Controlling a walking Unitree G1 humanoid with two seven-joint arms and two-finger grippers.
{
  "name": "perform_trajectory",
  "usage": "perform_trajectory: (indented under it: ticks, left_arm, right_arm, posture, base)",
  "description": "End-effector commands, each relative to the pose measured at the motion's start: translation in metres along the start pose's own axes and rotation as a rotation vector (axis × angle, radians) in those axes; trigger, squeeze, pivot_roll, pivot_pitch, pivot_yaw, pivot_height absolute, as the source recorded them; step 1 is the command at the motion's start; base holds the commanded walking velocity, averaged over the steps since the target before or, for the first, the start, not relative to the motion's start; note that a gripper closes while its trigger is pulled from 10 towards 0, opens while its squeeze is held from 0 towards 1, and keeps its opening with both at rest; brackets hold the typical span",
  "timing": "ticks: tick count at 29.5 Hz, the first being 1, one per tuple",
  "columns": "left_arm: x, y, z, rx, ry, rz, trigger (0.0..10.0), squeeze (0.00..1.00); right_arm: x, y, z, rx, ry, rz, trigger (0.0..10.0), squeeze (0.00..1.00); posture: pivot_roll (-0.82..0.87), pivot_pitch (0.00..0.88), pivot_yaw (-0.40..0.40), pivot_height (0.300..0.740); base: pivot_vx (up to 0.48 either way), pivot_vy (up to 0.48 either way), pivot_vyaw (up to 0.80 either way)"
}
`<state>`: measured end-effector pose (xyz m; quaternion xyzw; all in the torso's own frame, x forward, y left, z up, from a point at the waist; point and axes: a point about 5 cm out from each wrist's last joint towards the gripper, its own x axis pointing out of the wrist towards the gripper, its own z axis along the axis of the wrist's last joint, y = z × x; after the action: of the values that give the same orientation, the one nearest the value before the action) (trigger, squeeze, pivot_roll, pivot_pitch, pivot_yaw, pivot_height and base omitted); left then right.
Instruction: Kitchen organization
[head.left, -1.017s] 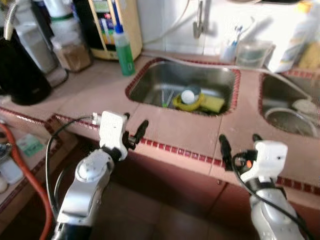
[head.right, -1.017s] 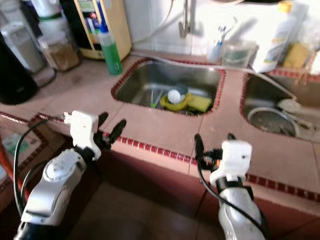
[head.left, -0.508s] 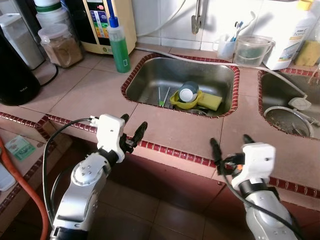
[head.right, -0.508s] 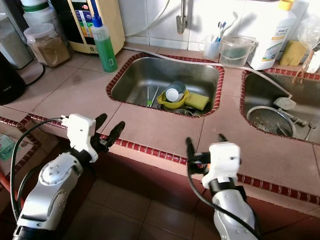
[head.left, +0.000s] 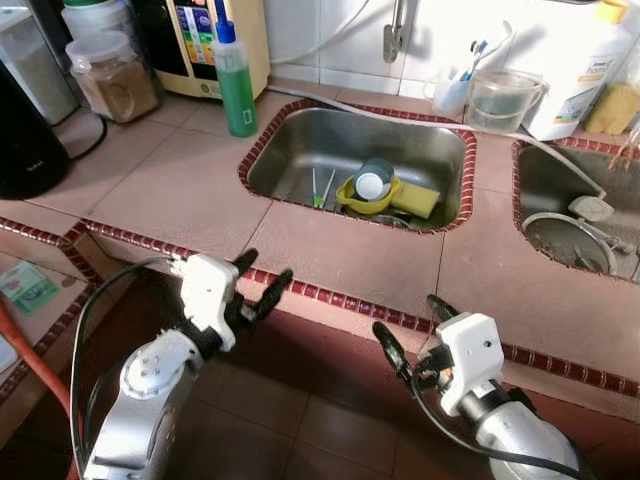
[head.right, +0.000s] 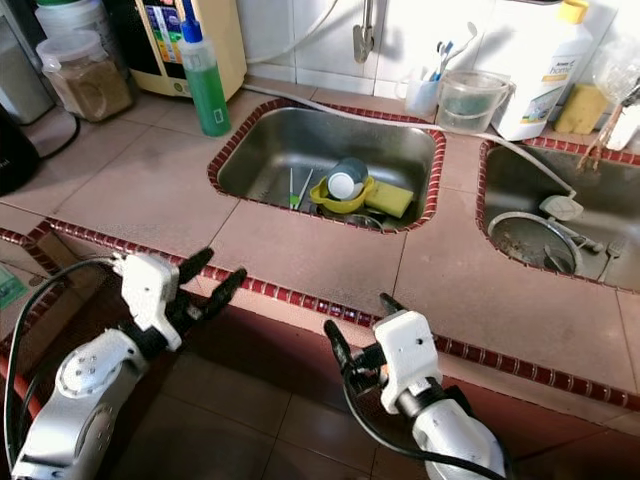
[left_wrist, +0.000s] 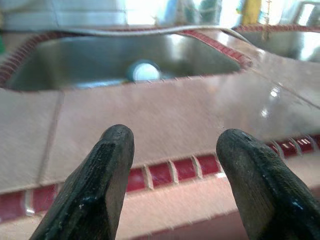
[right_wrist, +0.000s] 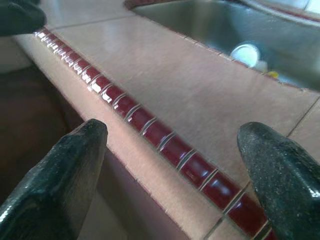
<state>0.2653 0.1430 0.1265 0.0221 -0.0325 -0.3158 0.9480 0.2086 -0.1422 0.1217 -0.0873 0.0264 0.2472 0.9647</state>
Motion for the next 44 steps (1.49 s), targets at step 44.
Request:
perform_trajectory:
  ticks: [44]
  left_arm:
    - [-0.037,-0.037,-0.045,0.015,0.122,-0.111,10.0,0.0]
  right_arm:
    - [-0.01,0.002,-0.039,0.181,0.203,0.426,10.0,0.0]
  posture:
    - [-0.12,0.261,-0.096,0.74]
  base:
    - [0.0,0.0,0.0]
